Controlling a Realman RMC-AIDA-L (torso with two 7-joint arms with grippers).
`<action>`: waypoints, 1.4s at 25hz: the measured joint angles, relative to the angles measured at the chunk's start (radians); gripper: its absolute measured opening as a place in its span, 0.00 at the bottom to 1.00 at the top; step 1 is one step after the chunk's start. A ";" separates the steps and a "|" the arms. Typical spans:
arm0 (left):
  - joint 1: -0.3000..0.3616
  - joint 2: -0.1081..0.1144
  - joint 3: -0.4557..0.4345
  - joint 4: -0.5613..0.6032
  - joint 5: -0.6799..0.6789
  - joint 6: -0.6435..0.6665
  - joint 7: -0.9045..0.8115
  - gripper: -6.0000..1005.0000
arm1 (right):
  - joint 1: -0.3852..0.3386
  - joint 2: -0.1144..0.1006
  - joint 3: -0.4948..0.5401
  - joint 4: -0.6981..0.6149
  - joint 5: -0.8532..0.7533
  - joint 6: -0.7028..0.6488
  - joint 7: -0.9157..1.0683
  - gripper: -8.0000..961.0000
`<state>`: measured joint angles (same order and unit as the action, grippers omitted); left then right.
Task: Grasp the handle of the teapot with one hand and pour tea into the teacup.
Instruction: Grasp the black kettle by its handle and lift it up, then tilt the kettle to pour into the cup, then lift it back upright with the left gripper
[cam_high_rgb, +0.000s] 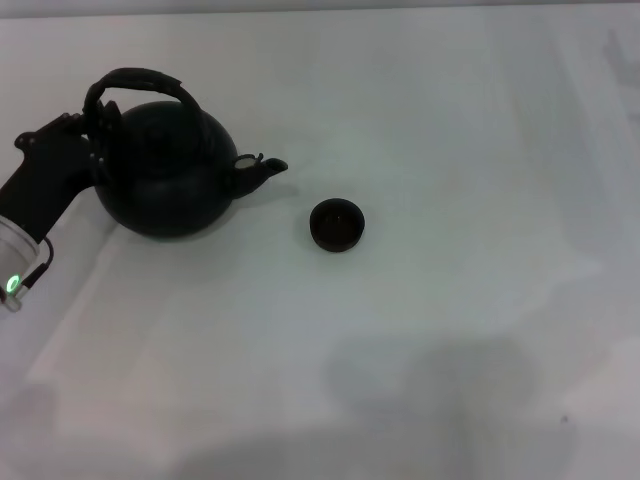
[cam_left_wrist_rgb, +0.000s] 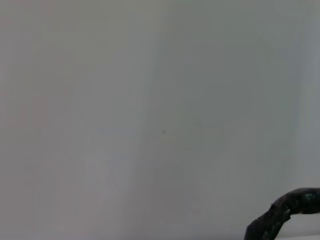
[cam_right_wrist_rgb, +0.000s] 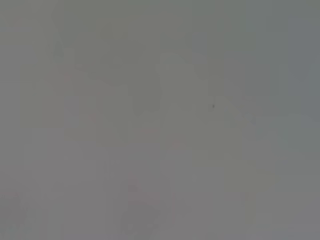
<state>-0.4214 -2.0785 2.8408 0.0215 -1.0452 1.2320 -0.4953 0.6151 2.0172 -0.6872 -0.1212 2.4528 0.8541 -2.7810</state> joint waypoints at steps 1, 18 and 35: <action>-0.002 0.001 0.000 0.000 0.000 0.002 0.000 0.14 | 0.000 0.000 0.000 0.000 0.000 -0.001 0.000 0.88; -0.051 0.009 0.002 -0.012 0.014 0.021 0.000 0.14 | 0.000 -0.003 0.000 -0.008 0.000 -0.017 0.000 0.88; -0.194 0.098 0.002 -0.175 0.114 0.144 -0.162 0.14 | -0.001 -0.001 0.000 -0.004 0.000 -0.017 0.000 0.88</action>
<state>-0.6159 -1.9805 2.8427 -0.1531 -0.9309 1.3758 -0.6570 0.6144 2.0161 -0.6872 -0.1253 2.4528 0.8373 -2.7811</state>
